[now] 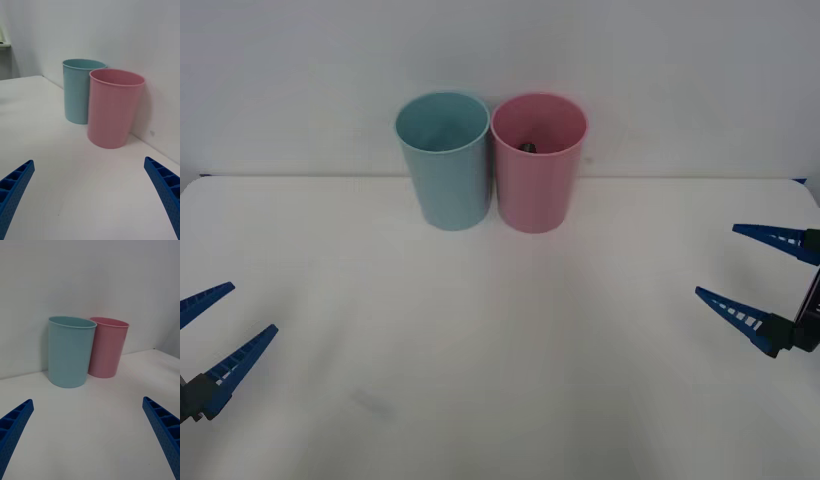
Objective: Grasp the object on the table and drop it into the matching bin: aluminum can to the light blue bin, PET bottle to the pink bin.
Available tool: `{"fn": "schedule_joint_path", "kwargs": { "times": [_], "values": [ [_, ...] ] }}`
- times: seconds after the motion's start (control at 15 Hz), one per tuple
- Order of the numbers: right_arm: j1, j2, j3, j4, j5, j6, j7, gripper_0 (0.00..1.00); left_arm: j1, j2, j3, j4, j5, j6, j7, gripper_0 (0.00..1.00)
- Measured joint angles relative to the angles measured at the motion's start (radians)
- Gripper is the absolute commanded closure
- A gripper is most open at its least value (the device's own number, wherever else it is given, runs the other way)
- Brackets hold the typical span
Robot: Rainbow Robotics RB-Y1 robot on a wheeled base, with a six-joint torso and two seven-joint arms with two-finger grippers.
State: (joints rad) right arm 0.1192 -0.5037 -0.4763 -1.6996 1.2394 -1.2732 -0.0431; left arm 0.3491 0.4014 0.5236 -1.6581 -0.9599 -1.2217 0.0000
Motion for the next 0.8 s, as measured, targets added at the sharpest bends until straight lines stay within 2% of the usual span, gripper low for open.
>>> {"fn": "schedule_joint_path", "kwargs": {
  "times": [0.33, 0.8],
  "values": [
    [0.127, 0.069, -0.043, 0.001, -0.032, -0.005, 0.014, 0.0, 0.0, 0.0, 0.0, 0.0, 0.0, 0.0, 0.0, 0.0],
    [0.29, 0.114, -0.055, 0.0, -0.153, 0.013, 0.032, 0.0, 0.0, 0.0, 0.0, 0.0, 0.0, 0.0, 0.0, 0.0]
  ]
}}
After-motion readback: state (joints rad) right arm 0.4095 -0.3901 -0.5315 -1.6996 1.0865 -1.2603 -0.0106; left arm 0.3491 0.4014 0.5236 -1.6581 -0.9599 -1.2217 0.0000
